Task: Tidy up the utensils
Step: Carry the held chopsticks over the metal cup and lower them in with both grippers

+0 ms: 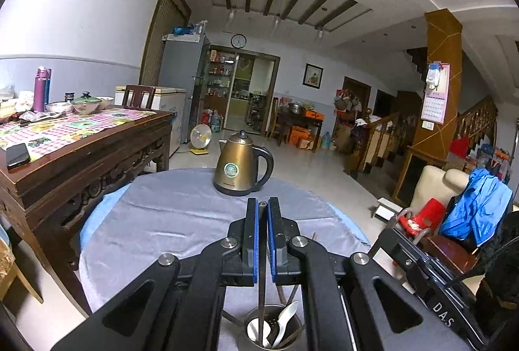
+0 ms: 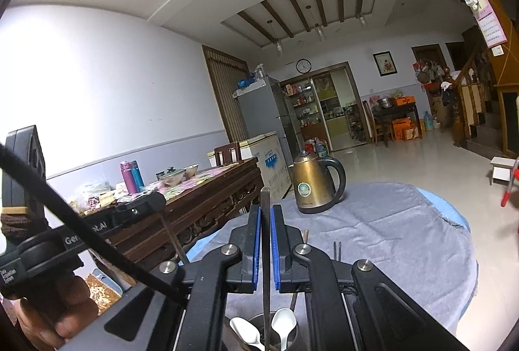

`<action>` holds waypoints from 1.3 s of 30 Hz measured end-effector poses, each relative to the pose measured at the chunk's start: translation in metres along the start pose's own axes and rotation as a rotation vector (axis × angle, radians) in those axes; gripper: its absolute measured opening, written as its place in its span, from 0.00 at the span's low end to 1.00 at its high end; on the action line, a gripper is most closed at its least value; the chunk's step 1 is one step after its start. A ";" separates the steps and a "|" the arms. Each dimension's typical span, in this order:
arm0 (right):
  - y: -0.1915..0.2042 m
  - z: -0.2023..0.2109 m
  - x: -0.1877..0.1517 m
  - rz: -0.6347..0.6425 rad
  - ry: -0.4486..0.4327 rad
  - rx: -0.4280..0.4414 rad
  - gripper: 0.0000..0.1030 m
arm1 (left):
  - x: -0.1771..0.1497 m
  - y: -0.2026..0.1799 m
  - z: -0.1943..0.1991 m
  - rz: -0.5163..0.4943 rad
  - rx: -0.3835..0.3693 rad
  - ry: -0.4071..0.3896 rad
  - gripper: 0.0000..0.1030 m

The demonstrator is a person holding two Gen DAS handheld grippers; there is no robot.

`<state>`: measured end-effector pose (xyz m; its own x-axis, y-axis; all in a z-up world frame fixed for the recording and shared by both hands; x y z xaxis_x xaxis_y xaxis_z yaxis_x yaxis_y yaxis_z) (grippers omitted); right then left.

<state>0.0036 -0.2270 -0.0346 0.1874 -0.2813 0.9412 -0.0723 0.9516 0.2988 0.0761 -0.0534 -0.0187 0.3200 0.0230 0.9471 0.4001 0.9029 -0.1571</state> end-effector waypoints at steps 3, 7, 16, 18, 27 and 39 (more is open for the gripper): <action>0.001 0.000 0.000 0.002 0.003 0.003 0.06 | -0.001 0.000 0.002 -0.008 0.020 0.003 0.05; 0.001 -0.002 -0.002 -0.005 0.017 0.005 0.06 | -0.003 0.001 0.001 -0.010 0.036 0.017 0.06; -0.004 -0.007 -0.005 -0.020 0.043 0.010 0.07 | -0.009 0.003 -0.002 -0.004 0.056 0.050 0.06; -0.005 -0.008 -0.005 -0.023 0.045 0.009 0.06 | -0.010 0.004 -0.002 -0.004 0.059 0.051 0.06; -0.005 -0.016 -0.010 -0.030 0.066 0.010 0.07 | -0.015 0.004 -0.005 -0.006 0.072 0.066 0.06; -0.004 -0.025 -0.016 -0.035 0.088 0.011 0.07 | -0.019 0.006 -0.010 -0.001 0.088 0.093 0.06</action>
<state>0.0259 -0.2235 -0.0546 0.2751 -0.3020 0.9128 -0.0752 0.9397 0.3336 0.0808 -0.0522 -0.0407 0.3991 -0.0141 0.9168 0.3254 0.9370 -0.1272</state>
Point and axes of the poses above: each gripper's, at about its wrist camera, not at the fingertips, and z roughly against the way its jaws point, y to its left, x to its top, the point moved 5 cm from there along -z, roughly the way its jaws point, and after that the axes turned 4 degrees about -z, right-handed, at the moved point
